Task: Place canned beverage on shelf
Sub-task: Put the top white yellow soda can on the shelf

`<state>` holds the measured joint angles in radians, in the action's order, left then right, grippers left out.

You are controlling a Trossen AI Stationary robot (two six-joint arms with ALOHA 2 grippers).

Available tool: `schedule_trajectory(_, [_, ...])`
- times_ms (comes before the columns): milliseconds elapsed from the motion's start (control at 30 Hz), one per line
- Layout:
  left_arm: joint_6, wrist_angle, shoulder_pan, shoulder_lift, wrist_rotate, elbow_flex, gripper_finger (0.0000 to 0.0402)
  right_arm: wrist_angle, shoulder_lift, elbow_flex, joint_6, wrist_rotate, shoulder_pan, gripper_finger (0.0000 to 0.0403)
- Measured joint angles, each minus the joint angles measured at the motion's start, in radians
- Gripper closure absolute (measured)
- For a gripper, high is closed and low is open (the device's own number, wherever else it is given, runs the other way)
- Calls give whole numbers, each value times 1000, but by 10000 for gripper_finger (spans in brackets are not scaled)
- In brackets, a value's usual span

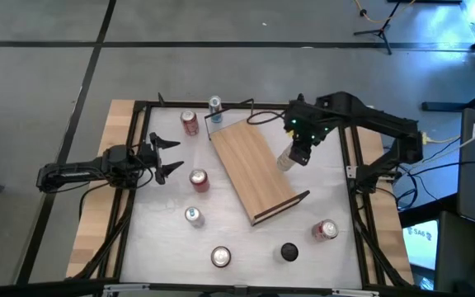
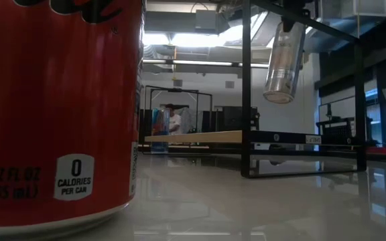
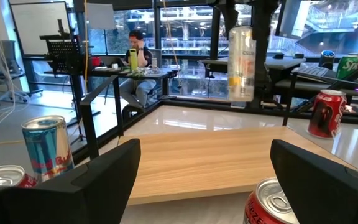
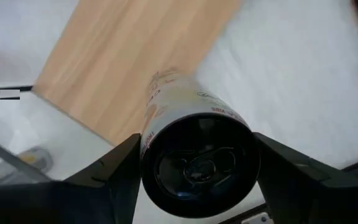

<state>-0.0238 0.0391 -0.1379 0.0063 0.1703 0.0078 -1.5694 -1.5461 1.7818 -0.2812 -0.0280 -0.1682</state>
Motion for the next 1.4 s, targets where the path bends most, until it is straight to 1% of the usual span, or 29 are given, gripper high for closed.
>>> schedule_trajectory(167, [0, 0, 0, 0, -3, 0, 51, -2, -8, 0, -11, 9, 76, 145])
schedule_trajectory(333, [0, -1, 0, 0, -4, 0, 51, 2, -8, -7, -71, 37, 170, 145])
schedule_trajectory(500, [0, 0, 0, 0, -4, 0, 51, 17, -8, -61, -111, 36, 243, 145])
schedule_trajectory(633, [0, 0, 0, 0, -4, 0, 51, 69, -8, -108, -125, 37, 278, 145])
schedule_trajectory(767, [0, -1, 0, 0, -4, 0, 51, 124, -8, -150, -133, 37, 298, 145])
schedule_trajectory(1033, [0, -1, 0, 0, -4, 0, 51, 132, -22, -224, -133, 37, 299, 145])
schedule_trajectory(1400, [0, 0, 0, 0, -3, 0, 51, 140, -41, -230, -107, 38, 299, 145])
